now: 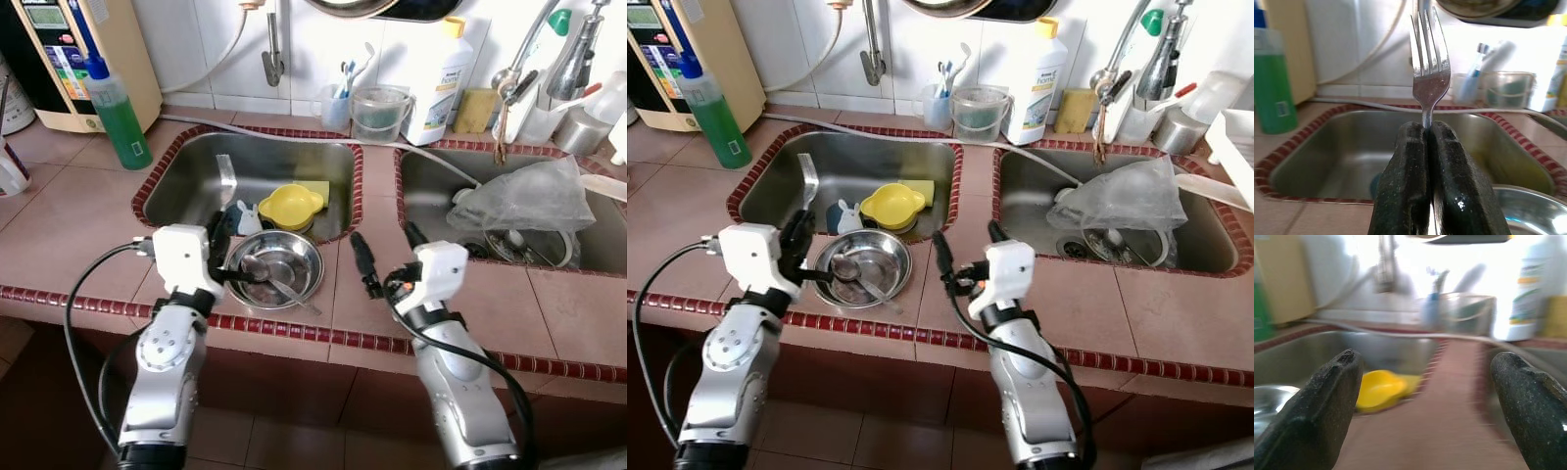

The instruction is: Kitchen organization

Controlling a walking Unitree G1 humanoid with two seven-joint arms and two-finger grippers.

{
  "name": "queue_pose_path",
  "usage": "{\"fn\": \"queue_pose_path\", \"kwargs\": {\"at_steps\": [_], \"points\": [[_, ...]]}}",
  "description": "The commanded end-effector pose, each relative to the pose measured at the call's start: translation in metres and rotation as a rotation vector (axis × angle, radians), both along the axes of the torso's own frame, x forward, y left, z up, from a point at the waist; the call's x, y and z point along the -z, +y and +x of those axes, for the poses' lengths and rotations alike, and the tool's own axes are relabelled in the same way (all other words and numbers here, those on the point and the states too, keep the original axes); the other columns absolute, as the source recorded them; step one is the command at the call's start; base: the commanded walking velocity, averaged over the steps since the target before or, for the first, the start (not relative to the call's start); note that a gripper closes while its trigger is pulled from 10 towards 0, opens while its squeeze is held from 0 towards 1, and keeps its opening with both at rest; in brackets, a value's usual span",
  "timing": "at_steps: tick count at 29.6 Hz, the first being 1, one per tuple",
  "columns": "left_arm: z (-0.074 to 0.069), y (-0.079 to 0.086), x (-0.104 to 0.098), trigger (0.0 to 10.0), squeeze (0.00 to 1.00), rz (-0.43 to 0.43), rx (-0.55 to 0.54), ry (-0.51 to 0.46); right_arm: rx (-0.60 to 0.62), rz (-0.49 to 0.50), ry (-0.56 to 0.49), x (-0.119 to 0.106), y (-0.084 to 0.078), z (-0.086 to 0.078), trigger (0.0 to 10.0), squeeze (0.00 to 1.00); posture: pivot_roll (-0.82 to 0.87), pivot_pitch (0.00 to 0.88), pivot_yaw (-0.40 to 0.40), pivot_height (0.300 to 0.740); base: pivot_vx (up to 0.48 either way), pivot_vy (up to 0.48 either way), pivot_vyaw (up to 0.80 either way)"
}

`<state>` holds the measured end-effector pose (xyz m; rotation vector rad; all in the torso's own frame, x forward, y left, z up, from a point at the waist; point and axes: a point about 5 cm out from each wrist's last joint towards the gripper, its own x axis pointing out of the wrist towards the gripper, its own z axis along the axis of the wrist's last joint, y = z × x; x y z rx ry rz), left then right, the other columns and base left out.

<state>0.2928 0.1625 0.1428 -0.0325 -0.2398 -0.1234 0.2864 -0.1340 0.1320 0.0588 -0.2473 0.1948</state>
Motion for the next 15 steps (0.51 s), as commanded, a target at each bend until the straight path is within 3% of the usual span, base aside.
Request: {"fn": "queue_pose_path", "kwargs": {"at_steps": [1,4,7,15], "points": [[-0.002,0.002,-0.005,10.0,0.0,0.001,0.004,-0.024,0.052,-0.002,-0.039,-0.007,-0.009,0.002,10.0,0.0,-0.01,0.022,0.009,0.74,0.0,0.0,0.0],[-0.004,0.008,-0.007,10.0,0.0,-0.049,0.011,-0.013,0.112,-0.01,-0.052,-0.01,-0.023,0.003,10.0,0.0,-0.01,0.02,0.009,0.74,0.0,0.0,0.0],[-0.009,0.013,-0.008,10.0,0.0,-0.017,0.012,-0.023,0.138,-0.034,-0.054,-0.007,-0.032,-0.001,10.0,0.0,0.0,0.012,0.006,0.74,0.0,0.0,0.0],[-0.013,0.017,0.001,10.0,0.0,-0.022,-0.007,0.005,0.146,-0.024,-0.032,0.0,-0.028,-0.01,10.0,0.0,0.01,0.005,0.001,0.74,0.0,0.0,0.0]]}}
